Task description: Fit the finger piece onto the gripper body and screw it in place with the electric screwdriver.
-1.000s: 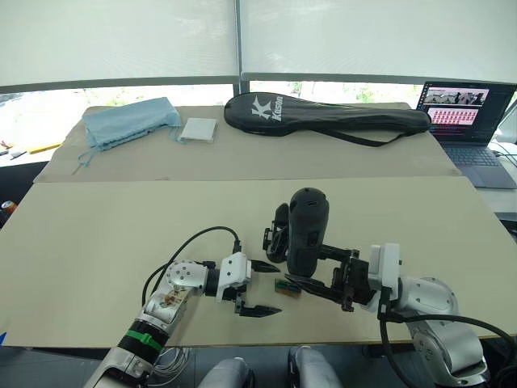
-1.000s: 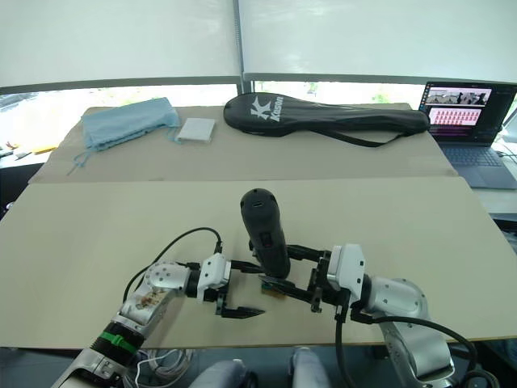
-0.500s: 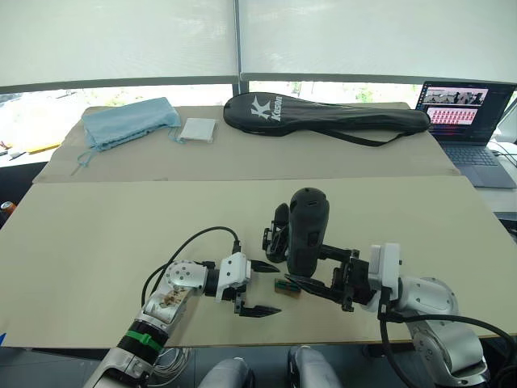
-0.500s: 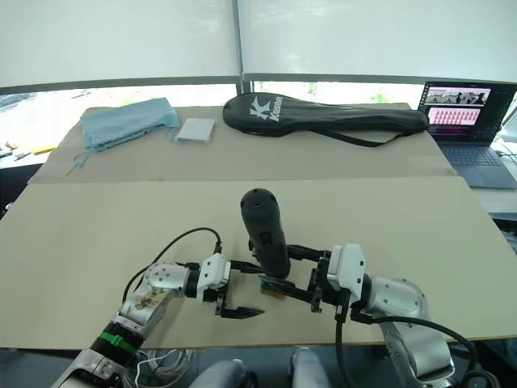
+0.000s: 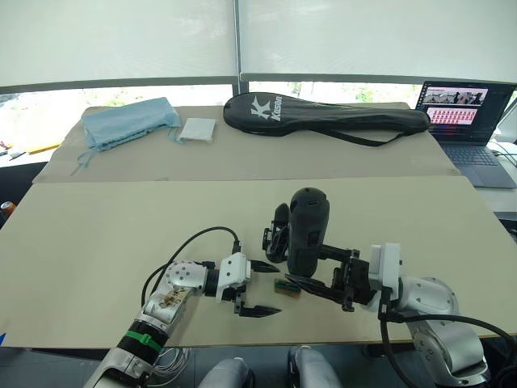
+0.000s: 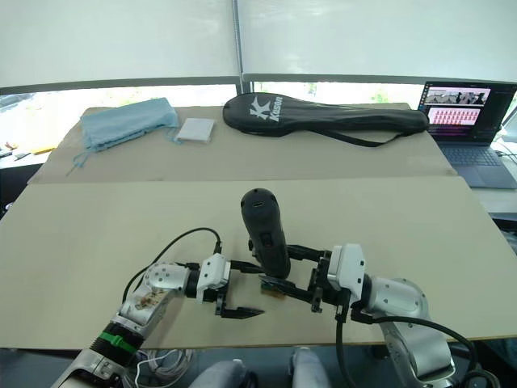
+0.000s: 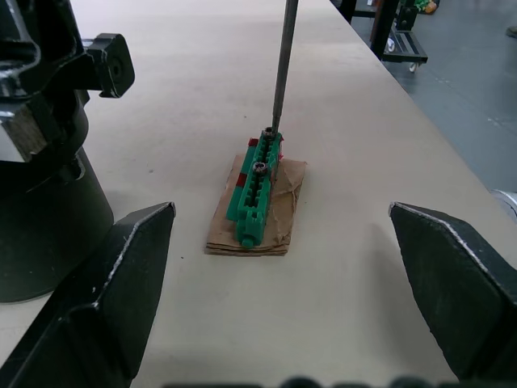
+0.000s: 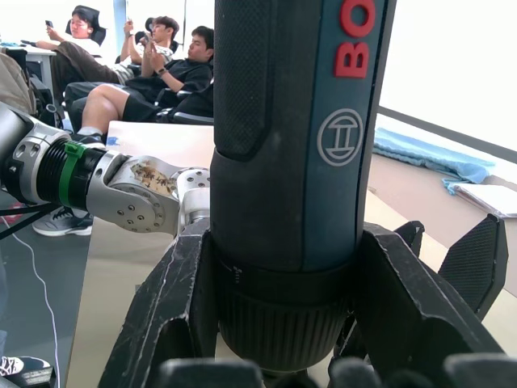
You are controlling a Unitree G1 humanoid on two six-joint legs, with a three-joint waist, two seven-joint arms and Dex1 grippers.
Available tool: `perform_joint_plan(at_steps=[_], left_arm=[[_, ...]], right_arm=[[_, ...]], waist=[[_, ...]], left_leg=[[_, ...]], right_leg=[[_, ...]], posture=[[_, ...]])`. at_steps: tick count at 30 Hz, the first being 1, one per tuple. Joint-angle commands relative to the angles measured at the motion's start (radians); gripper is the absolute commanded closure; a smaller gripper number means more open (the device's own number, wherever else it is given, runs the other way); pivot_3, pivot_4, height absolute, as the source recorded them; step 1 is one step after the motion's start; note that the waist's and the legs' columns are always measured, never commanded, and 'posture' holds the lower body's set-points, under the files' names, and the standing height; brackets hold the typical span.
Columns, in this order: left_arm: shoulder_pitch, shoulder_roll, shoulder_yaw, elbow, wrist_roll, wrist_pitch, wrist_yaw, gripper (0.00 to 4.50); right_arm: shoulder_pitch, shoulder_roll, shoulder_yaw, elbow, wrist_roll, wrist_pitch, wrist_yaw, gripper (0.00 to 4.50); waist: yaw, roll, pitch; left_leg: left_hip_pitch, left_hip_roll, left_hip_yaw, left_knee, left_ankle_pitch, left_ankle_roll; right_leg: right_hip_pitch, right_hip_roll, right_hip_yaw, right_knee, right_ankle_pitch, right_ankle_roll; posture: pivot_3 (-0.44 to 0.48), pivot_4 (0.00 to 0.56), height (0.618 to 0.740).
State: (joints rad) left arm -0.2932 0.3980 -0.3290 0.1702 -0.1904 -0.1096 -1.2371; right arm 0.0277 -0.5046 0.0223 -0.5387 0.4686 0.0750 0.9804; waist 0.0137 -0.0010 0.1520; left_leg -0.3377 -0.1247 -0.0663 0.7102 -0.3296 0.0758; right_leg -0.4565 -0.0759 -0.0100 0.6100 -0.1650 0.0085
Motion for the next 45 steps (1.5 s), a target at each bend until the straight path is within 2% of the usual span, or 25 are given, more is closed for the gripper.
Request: perform_joint_plan(at_steps=[1, 45], left_arm=[[0.025, 0.005, -0.016, 0.005, 0.007, 0.002, -0.004, 0.00], [0.028, -0.002, -0.021, 0.015, 0.008, -0.006, 0.000, 0.00]], right_arm=[[-0.002, -0.003, -0.023, -0.032, 0.038, -0.025, -0.007, 2.57], [0.001, -0.019, -0.002, -0.022, 0.019, -0.015, -0.026, 2.57]], waist=[[0.000, 0.000, 0.000], [0.000, 0.000, 0.000]], left_leg=[[0.000, 0.000, 0.000, 0.000, 0.000, 0.000], [0.000, 0.000, 0.000, 0.000, 0.000, 0.000]], right_leg=[[0.000, 0.000, 0.000, 0.000, 0.000, 0.000], [0.000, 0.000, 0.000, 0.000, 0.000, 0.000]], posture=[[0.000, 0.150, 0.740], [0.000, 0.150, 0.740]])
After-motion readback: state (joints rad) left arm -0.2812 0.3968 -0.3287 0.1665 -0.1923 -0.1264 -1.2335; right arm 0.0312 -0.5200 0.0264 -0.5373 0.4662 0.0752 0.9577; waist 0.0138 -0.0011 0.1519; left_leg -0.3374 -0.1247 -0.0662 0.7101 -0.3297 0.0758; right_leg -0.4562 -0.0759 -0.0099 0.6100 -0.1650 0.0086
